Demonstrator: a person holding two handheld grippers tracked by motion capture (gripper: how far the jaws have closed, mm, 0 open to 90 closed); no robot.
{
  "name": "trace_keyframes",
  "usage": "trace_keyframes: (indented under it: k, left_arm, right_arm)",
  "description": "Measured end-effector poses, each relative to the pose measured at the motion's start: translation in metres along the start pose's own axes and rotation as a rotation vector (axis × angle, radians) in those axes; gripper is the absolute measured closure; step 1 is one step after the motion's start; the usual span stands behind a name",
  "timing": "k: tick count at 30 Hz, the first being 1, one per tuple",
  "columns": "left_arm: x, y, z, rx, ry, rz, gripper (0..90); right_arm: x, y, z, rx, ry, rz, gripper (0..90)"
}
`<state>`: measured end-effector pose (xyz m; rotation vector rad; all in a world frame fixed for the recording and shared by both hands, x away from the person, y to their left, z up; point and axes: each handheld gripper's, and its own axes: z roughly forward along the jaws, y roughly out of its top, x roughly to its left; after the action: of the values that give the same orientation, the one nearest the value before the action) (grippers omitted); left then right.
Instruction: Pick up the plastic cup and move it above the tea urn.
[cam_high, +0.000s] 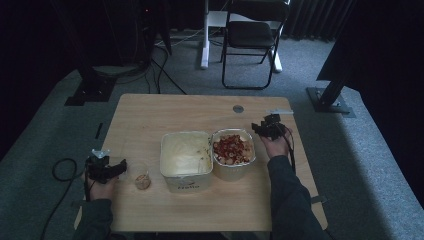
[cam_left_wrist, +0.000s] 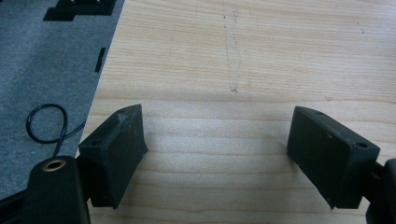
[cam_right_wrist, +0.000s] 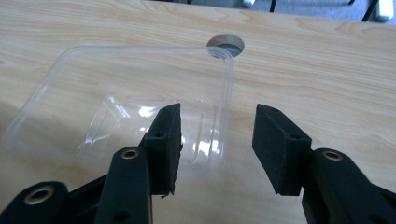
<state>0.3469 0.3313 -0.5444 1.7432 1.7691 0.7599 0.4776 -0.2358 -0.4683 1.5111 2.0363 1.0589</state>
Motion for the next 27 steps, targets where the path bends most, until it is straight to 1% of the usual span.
trace_keyframes:
  k: [2, 3, 4, 6, 7, 8, 9, 10, 11, 12, 13, 14, 15, 17, 18, 20, 22, 23, 27]
  left_arm:
    - [0.0, 0.0, 0.0, 0.0, 0.0, -0.001, 19.6]
    - [0.0, 0.0, 0.0, 0.0, 0.0, -0.001, 19.6]
    - [0.0, 0.0, 0.0, 0.0, 0.0, 0.001, 19.6]
    - [0.0, 0.0, 0.0, 0.0, 0.0, 0.001, 19.6]
    - [0.0, 0.0, 0.0, 0.0, 0.0, 0.001, 19.6]
    - [0.0, 0.0, 0.0, 0.0, 0.0, 0.003, 19.6]
    - [0.0, 0.0, 0.0, 0.0, 0.0, 0.002, 19.6]
    - [0.0, 0.0, 0.0, 0.0, 0.0, 0.002, 19.6]
    - [0.0, 0.0, 0.0, 0.0, 0.0, 0.002, 19.6]
    - [0.0, 0.0, 0.0, 0.001, -0.001, 0.003, 19.6]
    - [0.0, 0.0, 0.0, 0.001, -0.002, 0.002, 19.6]
    - [0.0, 0.0, 0.0, 0.001, -0.001, 0.002, 19.6]
    - [0.0, 0.0, -0.001, 0.002, -0.002, 0.004, 19.6]
    - [0.0, 0.0, -0.001, 0.001, -0.002, 0.002, 19.6]
    - [0.0, 0.0, 0.0, 0.001, -0.002, 0.001, 19.6]
    - [0.0, 0.0, 0.0, 0.001, -0.002, 0.003, 19.6]
    - [0.0, 0.0, -0.001, 0.002, -0.002, 0.005, 19.6]
    - [0.0, 0.0, -0.001, 0.003, -0.002, 0.005, 19.6]
    - [0.0, 0.0, 0.0, 0.001, -0.002, 0.003, 19.6]
  right_arm:
    - [0.0, 0.006, 0.011, 0.02, 0.005, 0.009, 50.6]
    - [0.0, 0.006, 0.011, 0.02, 0.005, 0.009, 50.6]
    - [0.002, 0.011, 0.021, 0.05, 0.004, 0.011, 48.8]
    - [0.004, 0.014, 0.03, 0.072, -0.008, 0.01, 49.3]
    - [0.004, 0.014, 0.03, 0.072, -0.008, 0.01, 49.3]
    - [0.003, 0.015, 0.04, 0.103, 0.003, 0.024, 51.9]
    - [0.003, 0.016, 0.043, 0.118, -0.003, 0.035, 55.2]
    - [0.003, 0.016, 0.043, 0.118, -0.003, 0.035, 55.2]
    - [0.002, 0.016, 0.047, 0.123, 0.022, 0.051, 55.2]
    - [0.002, 0.016, 0.047, 0.123, 0.022, 0.051, 58.8]
    - [-0.001, 0.014, 0.052, 0.14, 0.049, 0.078, 73.5]
    - [-0.003, 0.013, 0.052, 0.14, 0.069, 0.096, 79.8]
    - [-0.005, 0.012, 0.052, 0.135, 0.075, 0.116, 84.7]
    - [-0.008, 0.011, 0.051, 0.121, 0.101, 0.149, 86.7]
    - [-0.008, 0.012, 0.05, 0.116, 0.104, 0.149, 87.0]
    - [-0.006, 0.015, 0.046, 0.104, 0.097, 0.132, 87.5]
    - [-0.006, 0.019, 0.041, 0.075, 0.099, 0.128, 87.9]
    - [-0.006, 0.021, 0.038, 0.061, 0.094, 0.125, 88.0]
    - [-0.006, 0.034, 0.025, 0.031, 0.057, 0.114, 88.1]
